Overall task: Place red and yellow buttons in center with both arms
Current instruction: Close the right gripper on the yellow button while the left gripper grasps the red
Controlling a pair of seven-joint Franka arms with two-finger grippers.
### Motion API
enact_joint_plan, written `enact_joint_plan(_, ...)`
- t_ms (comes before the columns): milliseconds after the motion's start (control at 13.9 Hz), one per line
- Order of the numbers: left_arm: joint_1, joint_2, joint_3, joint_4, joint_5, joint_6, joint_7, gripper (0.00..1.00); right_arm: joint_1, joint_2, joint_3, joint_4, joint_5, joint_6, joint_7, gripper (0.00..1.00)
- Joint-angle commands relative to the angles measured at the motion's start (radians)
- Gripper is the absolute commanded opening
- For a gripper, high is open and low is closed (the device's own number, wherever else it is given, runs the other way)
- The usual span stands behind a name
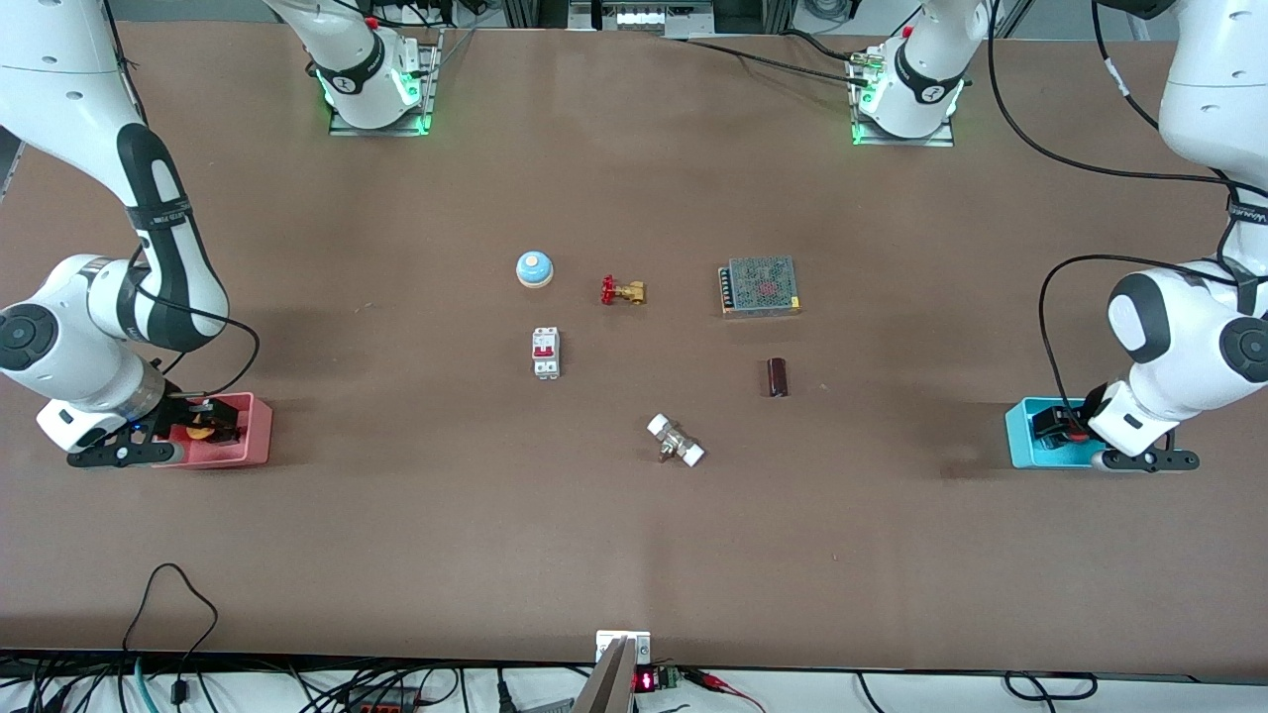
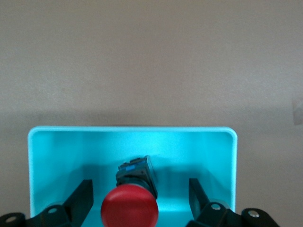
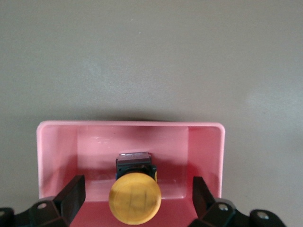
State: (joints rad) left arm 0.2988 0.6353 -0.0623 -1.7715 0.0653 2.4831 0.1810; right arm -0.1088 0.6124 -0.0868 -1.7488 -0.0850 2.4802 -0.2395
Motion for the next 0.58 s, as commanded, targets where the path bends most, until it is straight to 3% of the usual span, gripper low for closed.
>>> enact_joint_plan(0, -0.001, 0.035, -0.002, 0.033, -0.022, 0.026, 0.008, 0.83, -0.044, -0.013, 0.056, -0.015, -0.001, 0.012, -0.035, 1.00)
enact_joint_plan(288, 0.005, 0.038, -0.001, 0.032, -0.022, 0.022, 0.012, 0.42, -0.054, -0.014, 0.067, -0.014, 0.004, 0.012, -0.066, 1.00)
enact_joint_plan(504, 0.005, 0.037, -0.001, 0.032, -0.022, 0.013, 0.018, 0.22, -0.057, -0.013, 0.067, -0.014, 0.002, 0.012, -0.067, 1.00)
